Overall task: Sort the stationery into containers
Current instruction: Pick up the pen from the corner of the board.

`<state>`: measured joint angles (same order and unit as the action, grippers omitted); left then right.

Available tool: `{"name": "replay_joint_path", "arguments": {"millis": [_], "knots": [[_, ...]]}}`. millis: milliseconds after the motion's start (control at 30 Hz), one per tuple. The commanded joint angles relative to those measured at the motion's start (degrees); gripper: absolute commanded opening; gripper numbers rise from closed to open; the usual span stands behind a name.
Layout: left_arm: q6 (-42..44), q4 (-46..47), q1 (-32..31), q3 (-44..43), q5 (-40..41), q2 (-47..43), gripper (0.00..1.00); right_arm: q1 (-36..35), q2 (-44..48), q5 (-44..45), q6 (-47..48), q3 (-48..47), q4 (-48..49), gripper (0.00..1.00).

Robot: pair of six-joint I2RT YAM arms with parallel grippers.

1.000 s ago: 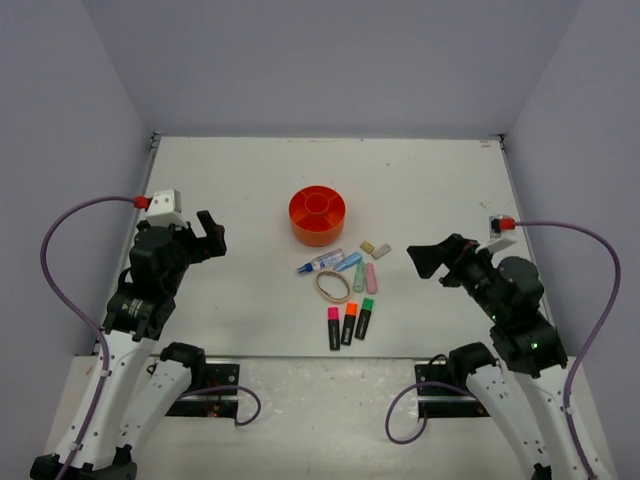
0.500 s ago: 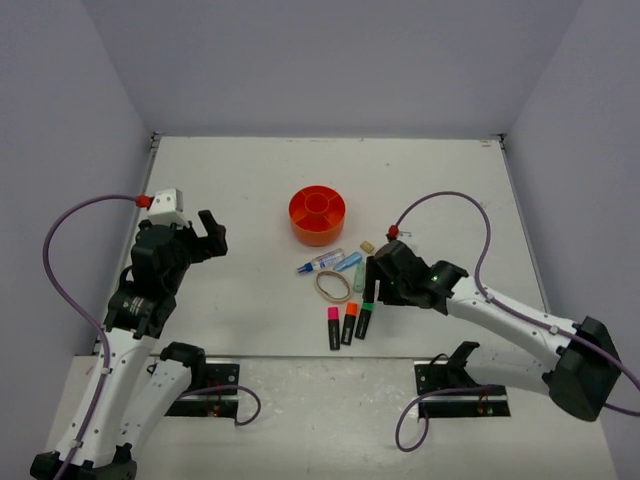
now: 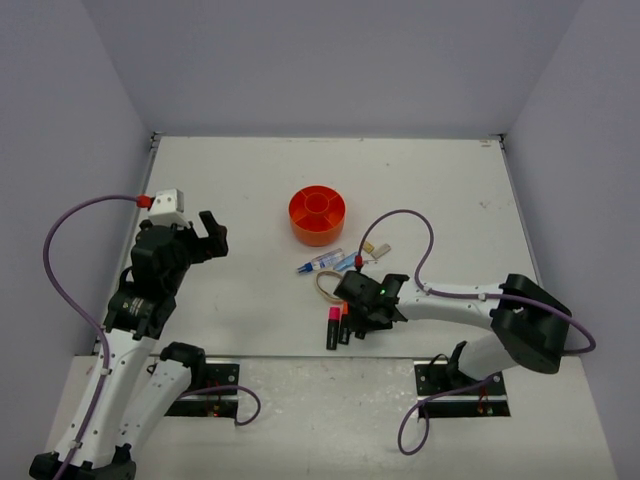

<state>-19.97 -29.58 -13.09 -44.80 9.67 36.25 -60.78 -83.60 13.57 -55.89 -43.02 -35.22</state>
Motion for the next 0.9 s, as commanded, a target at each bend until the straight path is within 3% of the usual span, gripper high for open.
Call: {"name": "replay_joint_path", "arguments": {"millis": [0, 233, 300, 400, 533, 600, 667, 767, 867], "knots": [[0.1, 2.4, -0.8, 0.3, -0.4, -0.5, 1.0, -0.5, 1.5, 3.3, -3.6, -0.5, 1.3, 0.52], [0.1, 2.3, -0.9, 0.2, -0.3, -0.5, 1.0, -0.5, -2.7, 2.5, -4.1, 0.7, 3.0, 0.46], [0.1, 2.3, -0.9, 0.2, -0.3, -0.2, 1.0, -0.5, -3.8, 2.5, -4.2, 0.5, 3.1, 0.39], [-0.1, 1.9, -0.9, -0.2, -0.5, 0.4, 1.0, -0.6, -2.7, 3.1, -4.7, 0.2, 2.3, 0.2], [-1.3, 1.9, -0.9, -0.6, -4.8, 1.2, 1.0, -0.9, 2.9, 5.6, -6.1, -0.1, -2.5, 0.18], [-3.6, 3.1, -0.9, -0.4, -9.7, 2.1, 1.0, -1.3, 7.7, 7.6, -6.0, -1.2, -5.8, 0.11], [-7.5, 7.9, -0.9, 1.4, -19.6, 3.3, 1.0, -1.7, 12.7, 9.0, -4.0, -2.8, -8.0, 0.01], [-14.4, 20.3, -1.1, 4.9, -35.1, 6.0, 1.0, -2.6, 18.9, 9.1, 1.0, -4.9, -6.4, 0.0], [-24.9, 36.1, -4.6, 9.6, -44.0, 9.9, 1.0, -3.4, 25.1, 4.9, 13.7, -4.2, 3.8, 0.0]]}}
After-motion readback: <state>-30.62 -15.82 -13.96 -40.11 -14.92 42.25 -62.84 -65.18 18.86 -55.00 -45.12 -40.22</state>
